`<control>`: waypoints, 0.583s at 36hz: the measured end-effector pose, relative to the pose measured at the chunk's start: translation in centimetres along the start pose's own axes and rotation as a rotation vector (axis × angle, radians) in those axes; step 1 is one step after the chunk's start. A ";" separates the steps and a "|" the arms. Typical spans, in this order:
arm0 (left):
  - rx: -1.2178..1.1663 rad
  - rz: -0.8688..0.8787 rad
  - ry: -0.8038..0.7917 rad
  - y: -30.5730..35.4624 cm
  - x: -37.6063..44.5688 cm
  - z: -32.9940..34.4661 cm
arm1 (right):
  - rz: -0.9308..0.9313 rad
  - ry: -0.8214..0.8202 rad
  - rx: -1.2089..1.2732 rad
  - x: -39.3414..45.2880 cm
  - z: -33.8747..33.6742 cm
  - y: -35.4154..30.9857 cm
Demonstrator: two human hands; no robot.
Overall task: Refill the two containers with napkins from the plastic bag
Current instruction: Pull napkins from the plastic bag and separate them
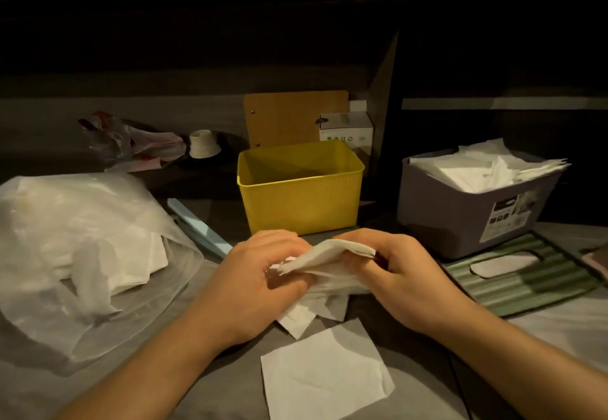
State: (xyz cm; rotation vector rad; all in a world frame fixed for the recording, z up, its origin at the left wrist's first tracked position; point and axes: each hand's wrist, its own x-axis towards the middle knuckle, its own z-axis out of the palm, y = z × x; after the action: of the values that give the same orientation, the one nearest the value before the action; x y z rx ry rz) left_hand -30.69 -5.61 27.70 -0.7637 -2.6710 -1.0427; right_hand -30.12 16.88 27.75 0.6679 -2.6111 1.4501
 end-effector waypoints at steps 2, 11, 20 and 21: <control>-0.005 0.024 0.018 0.0 0.2 0.2 | 0.005 -0.013 -0.012 0.1 -0.1 -0.1; -0.090 0.007 0.050 -0.1 0.0 0.8 | 0.030 0.014 -0.012 -0.5 -0.4 -0.7; -0.204 -0.101 0.085 0.6 0.2 1.1 | -0.004 0.071 0.131 -0.9 -0.1 -0.8; -0.212 -0.108 0.081 0.7 0.3 1.1 | -0.007 0.080 0.174 -1.0 -0.3 -0.9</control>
State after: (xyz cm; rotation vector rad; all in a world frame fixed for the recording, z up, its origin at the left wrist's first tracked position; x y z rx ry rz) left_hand -30.55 -4.34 27.35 -0.6029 -2.5859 -1.3696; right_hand -28.92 17.02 28.32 0.6205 -2.4416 1.6796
